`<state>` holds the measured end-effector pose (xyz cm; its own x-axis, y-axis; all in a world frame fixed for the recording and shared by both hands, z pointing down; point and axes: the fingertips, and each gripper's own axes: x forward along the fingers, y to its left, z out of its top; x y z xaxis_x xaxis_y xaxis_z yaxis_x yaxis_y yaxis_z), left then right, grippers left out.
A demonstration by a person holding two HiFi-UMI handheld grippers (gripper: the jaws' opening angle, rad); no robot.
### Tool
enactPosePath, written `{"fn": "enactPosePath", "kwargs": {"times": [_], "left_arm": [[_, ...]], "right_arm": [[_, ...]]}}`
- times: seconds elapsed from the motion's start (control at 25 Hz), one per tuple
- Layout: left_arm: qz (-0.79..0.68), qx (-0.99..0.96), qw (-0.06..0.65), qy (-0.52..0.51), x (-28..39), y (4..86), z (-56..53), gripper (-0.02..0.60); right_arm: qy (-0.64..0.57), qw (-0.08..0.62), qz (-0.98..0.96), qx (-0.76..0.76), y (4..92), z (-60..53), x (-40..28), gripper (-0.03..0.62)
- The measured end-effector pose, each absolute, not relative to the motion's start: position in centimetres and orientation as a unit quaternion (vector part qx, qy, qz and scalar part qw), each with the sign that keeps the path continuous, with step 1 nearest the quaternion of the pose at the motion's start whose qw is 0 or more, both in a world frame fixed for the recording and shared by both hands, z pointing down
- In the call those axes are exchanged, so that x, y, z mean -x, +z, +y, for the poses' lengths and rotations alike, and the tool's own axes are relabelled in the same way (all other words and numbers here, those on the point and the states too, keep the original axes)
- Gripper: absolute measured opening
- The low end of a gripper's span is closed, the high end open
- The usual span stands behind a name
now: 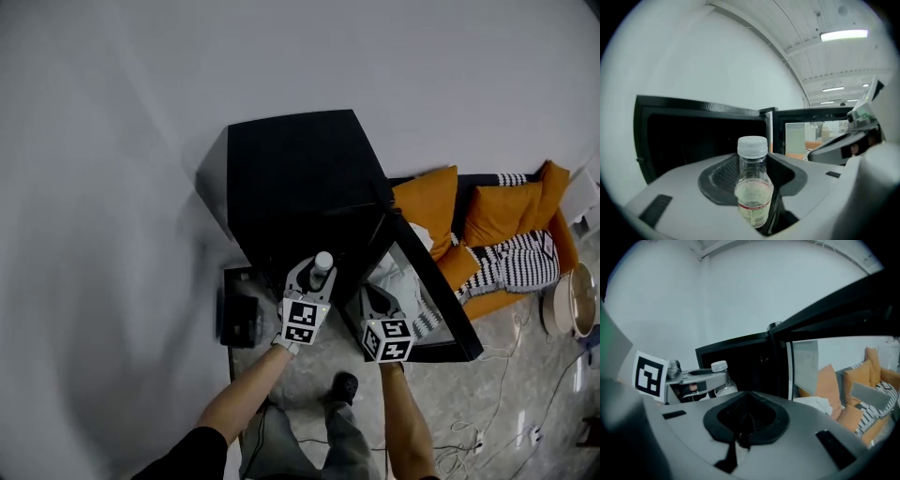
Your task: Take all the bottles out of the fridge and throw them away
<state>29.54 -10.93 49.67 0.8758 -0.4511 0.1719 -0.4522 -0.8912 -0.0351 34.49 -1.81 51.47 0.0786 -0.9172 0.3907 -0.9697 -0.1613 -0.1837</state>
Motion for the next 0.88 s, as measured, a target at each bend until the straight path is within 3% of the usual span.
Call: {"fn": "enactPosePath", "kwargs": {"times": [0.36,0.88], "left_arm": [[-0.256,-0.964,-0.006,0.065,-21.5,41.4,-5.4,0.179],[-0.343,-0.938,-0.018,0.042,-11.1,34.4,-6.1,0.179]], "right_arm": [[0.186,0.051,-0.693,-0.695,43.6,-2.3,-30.1,0.008],[0.148,0.065,-0.781,-0.603,37.5,-6.3,-19.6,0.008]]}}
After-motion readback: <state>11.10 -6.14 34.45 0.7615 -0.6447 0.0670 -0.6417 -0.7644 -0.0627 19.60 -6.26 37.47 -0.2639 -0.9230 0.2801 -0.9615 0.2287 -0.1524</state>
